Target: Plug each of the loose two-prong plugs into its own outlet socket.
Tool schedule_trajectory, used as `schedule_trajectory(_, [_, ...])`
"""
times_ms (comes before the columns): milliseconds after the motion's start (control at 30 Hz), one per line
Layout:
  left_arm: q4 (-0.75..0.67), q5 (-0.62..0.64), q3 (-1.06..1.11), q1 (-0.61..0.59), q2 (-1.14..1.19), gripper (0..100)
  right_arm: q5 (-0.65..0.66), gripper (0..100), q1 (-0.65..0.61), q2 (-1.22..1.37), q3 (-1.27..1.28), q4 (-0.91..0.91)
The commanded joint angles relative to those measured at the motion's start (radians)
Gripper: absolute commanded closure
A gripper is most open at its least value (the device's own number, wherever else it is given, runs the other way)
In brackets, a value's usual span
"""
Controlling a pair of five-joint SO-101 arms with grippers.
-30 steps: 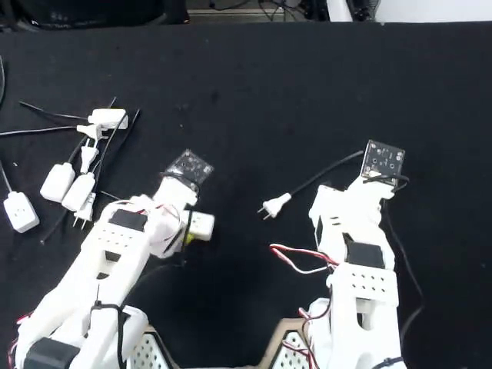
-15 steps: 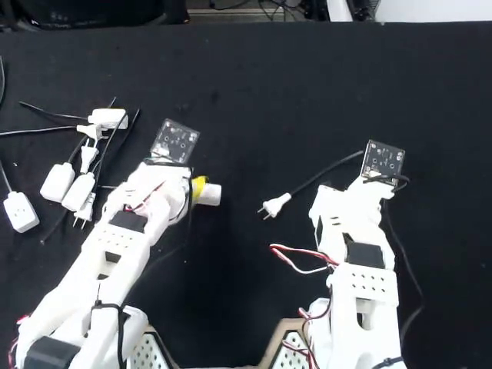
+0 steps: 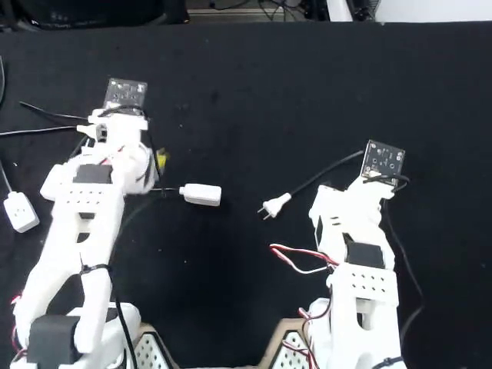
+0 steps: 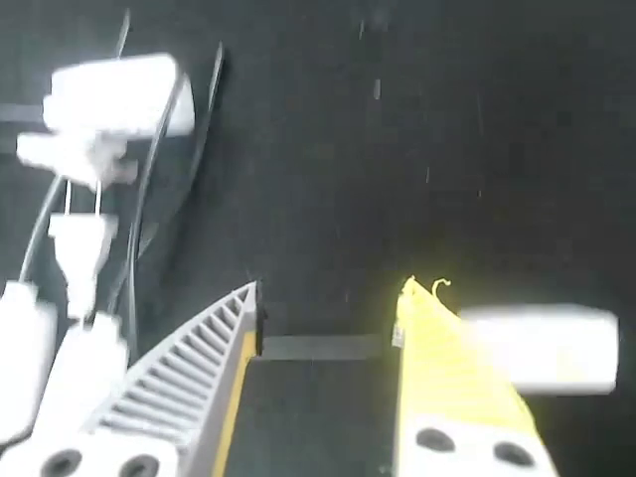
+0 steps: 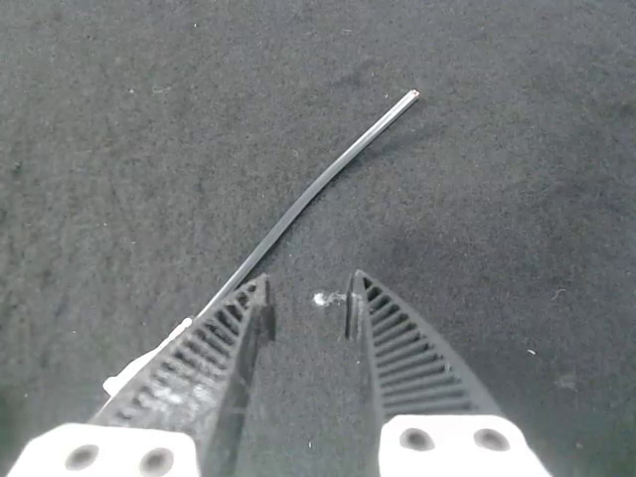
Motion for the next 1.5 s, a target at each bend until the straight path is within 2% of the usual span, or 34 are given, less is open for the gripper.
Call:
schedule_trajectory(0, [0.207,-0.201,-0.038,0.044,-0.035,77,-0.006,87.7,0.009,-0.027,-0.062,-0.026])
schedule_trajectory(133, [0.133,-0.230,0.082,0.160,-0.035,77,-0.006,87.7,0.009,-0.027,-0.062,-0.026])
schedule_trajectory(300, [-0.149,-0.114,0.219,0.252,-0.035,77,-0.006,87.7,0.009,-0.027,-0.061,-0.026])
schedule_trajectory(467, [-0.440,-0.009,0.305,0.251,-0.034,77,-0.006,87.7,0.009,-0.027,-0.061,-0.026])
schedule_trajectory(667, [-0.603,0.123,0.265,0.160,0.015,77,-0.006,87.7,0.009,-0.027,-0.061,-0.026])
schedule_trajectory(767, [-0.574,0.147,0.176,0.076,0.077,77,-0.006,87.7,0.009,-0.027,-0.059,-0.026])
schedule_trajectory(933, [-0.387,0.147,-0.007,-0.035,0.124,77,-0.006,87.7,0.009,-0.027,-0.061,-0.026])
schedule_trajectory(1300, [-0.351,0.150,-0.163,0.005,0.542,78,-0.006,87.7,0.009,-0.027,-0.061,-0.026])
schedule_trajectory(1467, [-0.097,0.144,-0.248,-0.021,0.560,78,-0.006,87.7,0.009,-0.027,-0.062,-0.026])
